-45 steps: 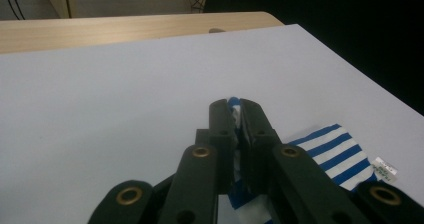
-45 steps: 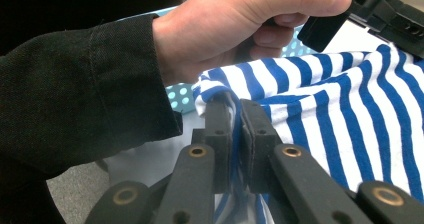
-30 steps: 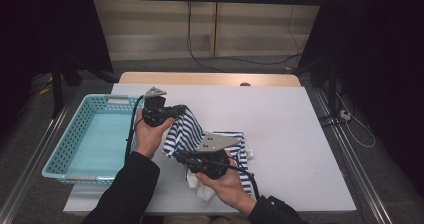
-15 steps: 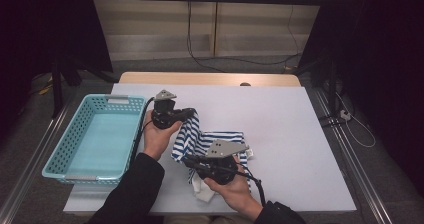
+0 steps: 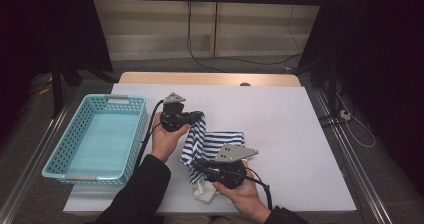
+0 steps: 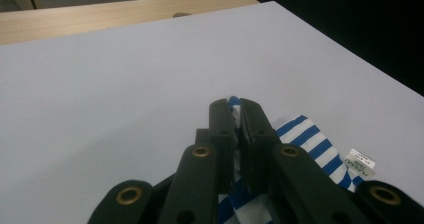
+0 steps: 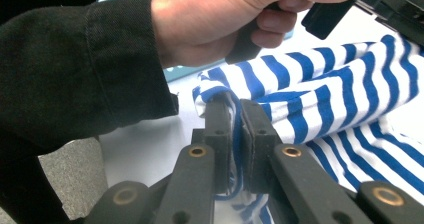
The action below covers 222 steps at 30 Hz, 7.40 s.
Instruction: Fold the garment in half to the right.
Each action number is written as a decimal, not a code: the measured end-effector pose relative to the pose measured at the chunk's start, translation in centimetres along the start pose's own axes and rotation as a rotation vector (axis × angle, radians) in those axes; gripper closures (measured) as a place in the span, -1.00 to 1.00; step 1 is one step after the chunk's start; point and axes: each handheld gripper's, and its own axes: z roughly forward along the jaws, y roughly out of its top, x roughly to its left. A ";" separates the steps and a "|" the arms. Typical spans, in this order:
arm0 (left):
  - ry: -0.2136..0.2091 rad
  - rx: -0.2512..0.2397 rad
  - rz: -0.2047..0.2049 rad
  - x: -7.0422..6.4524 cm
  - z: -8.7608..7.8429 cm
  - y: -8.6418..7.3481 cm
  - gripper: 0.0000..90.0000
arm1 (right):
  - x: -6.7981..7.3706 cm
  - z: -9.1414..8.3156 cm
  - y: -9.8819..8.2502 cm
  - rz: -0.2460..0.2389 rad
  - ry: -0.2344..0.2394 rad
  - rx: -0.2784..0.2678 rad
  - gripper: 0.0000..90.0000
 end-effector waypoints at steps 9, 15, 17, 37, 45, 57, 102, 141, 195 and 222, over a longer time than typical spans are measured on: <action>-0.008 0.022 -0.022 -0.3 1.5 -0.6 0.91 | -0.8 -0.6 -1.3 0.020 -0.021 0.027 0.86; -0.007 0.049 -0.031 -0.4 2.4 -1.0 0.91 | -1.2 -0.9 -2.0 0.031 -0.028 0.038 0.86; -0.005 0.056 -0.034 -0.4 2.8 -1.2 0.91 | -1.4 -1.0 -2.2 0.030 -0.035 0.046 0.86; -0.059 0.079 -0.057 -0.9 4.9 -2.3 0.90 | -2.0 -2.0 -3.7 0.044 -0.051 0.084 0.86; -0.074 0.094 -0.039 -1.3 5.6 -2.5 0.88 | -2.2 -2.5 -4.4 0.054 -0.064 0.108 0.86; -0.089 0.103 -0.020 -2.5 7.1 -2.4 0.89 | -2.5 -3.4 -5.1 0.060 -0.069 0.120 0.85; -0.114 0.134 0.020 -5.7 10.0 -2.0 0.84 | -3.1 -6.6 -7.4 0.079 -0.144 0.179 0.84; -0.062 0.042 0.053 -5.0 7.3 -1.4 -0.76 | -3.8 -8.2 -7.4 0.128 -0.225 0.149 -0.51; -0.015 0.023 0.109 -1.8 2.6 -3.4 -0.89 | -13.2 -1.9 -1.4 0.108 -0.334 0.164 -0.08; 0.057 0.055 0.090 -1.5 5.5 -3.6 -0.82 | -14.8 -0.4 -2.4 0.115 -0.392 0.282 0.69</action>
